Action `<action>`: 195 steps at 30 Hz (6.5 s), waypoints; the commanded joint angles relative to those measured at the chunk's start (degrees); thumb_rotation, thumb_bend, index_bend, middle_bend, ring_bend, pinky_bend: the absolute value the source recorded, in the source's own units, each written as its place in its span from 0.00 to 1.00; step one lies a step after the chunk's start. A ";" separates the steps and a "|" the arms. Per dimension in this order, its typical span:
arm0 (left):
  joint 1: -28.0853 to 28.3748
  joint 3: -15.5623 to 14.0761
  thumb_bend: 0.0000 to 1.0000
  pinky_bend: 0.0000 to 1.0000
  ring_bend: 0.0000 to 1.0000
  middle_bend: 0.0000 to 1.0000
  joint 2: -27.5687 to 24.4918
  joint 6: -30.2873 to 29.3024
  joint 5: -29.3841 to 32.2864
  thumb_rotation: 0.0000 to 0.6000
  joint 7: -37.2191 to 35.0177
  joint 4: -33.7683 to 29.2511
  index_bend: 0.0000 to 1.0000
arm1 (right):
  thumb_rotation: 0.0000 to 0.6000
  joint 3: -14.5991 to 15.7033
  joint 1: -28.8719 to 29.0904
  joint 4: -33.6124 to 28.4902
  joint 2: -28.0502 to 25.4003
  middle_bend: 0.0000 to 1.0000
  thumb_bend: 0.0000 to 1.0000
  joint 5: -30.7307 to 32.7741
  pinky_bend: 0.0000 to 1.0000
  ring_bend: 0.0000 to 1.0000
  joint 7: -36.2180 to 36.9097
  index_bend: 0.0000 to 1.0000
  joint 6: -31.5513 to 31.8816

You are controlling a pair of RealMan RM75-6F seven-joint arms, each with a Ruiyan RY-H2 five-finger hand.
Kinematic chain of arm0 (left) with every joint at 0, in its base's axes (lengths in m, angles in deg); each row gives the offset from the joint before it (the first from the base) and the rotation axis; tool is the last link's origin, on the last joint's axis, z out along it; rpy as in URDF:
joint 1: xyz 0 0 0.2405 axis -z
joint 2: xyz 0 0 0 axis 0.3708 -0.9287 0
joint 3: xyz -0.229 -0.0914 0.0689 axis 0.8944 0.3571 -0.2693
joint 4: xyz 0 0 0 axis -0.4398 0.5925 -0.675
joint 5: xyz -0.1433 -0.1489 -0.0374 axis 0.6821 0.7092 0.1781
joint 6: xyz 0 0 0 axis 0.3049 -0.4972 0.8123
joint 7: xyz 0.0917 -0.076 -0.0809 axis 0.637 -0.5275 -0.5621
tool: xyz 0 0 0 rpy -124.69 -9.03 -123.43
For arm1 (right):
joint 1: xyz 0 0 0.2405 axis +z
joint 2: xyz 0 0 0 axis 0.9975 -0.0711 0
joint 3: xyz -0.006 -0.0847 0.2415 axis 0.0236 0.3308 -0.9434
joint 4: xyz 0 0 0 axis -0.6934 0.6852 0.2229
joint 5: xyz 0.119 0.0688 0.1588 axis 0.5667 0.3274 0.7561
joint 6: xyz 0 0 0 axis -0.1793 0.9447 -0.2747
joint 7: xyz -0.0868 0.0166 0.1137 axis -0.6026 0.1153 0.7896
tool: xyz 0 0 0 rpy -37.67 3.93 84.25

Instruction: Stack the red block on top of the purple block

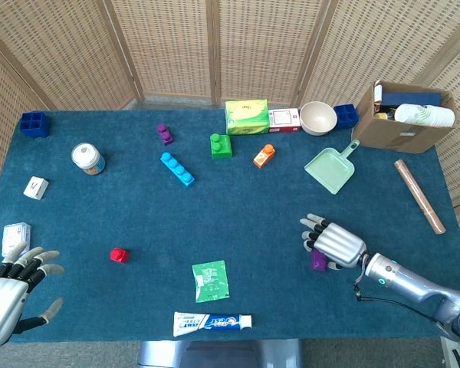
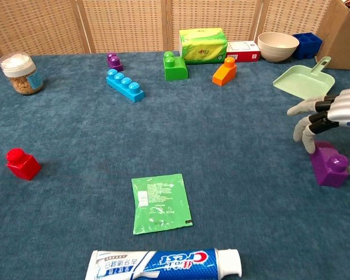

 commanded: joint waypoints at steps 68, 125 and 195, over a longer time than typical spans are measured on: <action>0.80 1.69 0.38 0.00 0.17 0.24 2.22 0.00 4.25 0.89 -8.89 9.71 0.35 | 1.00 -16.59 15.13 -27.83 4.15 0.32 0.00 19.42 0.14 0.16 -23.35 0.70 -24.40; 0.27 1.55 0.38 0.00 0.14 0.24 4.29 -0.20 6.09 0.89 -12.87 14.81 0.34 | 1.00 -20.28 22.86 -17.42 15.33 0.25 0.00 32.19 0.12 0.08 -30.81 0.33 -31.40; 16.86 6.54 0.37 0.00 0.06 0.10 13.86 20.56 10.98 0.82 -0.26 22.94 0.24 | 1.00 -16.94 -23.59 -35.34 -17.39 0.33 0.08 29.22 0.17 0.16 -23.93 0.50 17.26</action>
